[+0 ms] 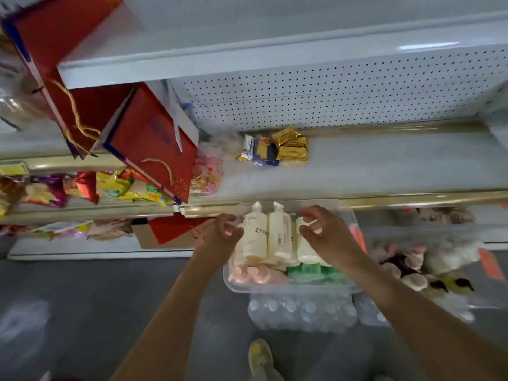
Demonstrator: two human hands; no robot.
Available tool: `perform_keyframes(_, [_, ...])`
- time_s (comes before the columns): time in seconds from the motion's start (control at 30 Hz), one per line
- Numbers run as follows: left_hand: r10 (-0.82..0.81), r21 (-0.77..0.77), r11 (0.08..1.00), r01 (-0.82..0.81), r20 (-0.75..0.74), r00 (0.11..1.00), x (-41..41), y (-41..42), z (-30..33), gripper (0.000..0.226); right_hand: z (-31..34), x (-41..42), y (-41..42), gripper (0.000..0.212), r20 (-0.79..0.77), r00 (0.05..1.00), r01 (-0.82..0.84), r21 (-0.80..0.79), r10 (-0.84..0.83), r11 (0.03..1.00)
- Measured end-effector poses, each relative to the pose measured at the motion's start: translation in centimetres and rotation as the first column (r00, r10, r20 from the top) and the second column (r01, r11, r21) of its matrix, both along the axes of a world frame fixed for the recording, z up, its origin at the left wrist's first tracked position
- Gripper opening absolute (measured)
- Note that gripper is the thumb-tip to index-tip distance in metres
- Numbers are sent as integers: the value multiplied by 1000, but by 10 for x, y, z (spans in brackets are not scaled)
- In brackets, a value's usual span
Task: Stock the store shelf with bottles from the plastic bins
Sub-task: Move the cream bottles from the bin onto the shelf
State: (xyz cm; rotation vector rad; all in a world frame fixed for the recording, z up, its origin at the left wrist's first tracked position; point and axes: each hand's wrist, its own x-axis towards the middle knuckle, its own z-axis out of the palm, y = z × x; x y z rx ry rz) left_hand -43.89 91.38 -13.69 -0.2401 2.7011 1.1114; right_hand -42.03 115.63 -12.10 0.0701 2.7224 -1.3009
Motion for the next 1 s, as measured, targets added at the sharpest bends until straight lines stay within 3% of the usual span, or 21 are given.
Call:
perform_keyframes(0.37, [25, 130, 989, -74, 344, 939, -48, -2, -107, 45, -101, -41, -48, 46, 415, 907, 22, 124, -71, 992])
perform_keyframes(0.5, [73, 124, 982, -142, 447, 892, -58, 8, -138, 69, -125, -57, -62, 45, 413, 910, -50, 210, -43, 976])
perform_keyframes(0.63, [38, 43, 997, -66, 462, 886, -67, 23, -155, 86, -137, -65, -70, 41, 362, 932, -109, 301, -8, 947])
perform_keyframes(0.83, [70, -74, 996, -42, 430, 900, -75, 28, -161, 86, -140, -71, -74, 39, 367, 929, -175, 307, 53, 935])
perform_keyframes(1.0, [130, 94, 972, -216, 549, 826, -79, 21, -142, 73, -132, -73, -72, 41, 422, 904, -183, 223, 74, 957])
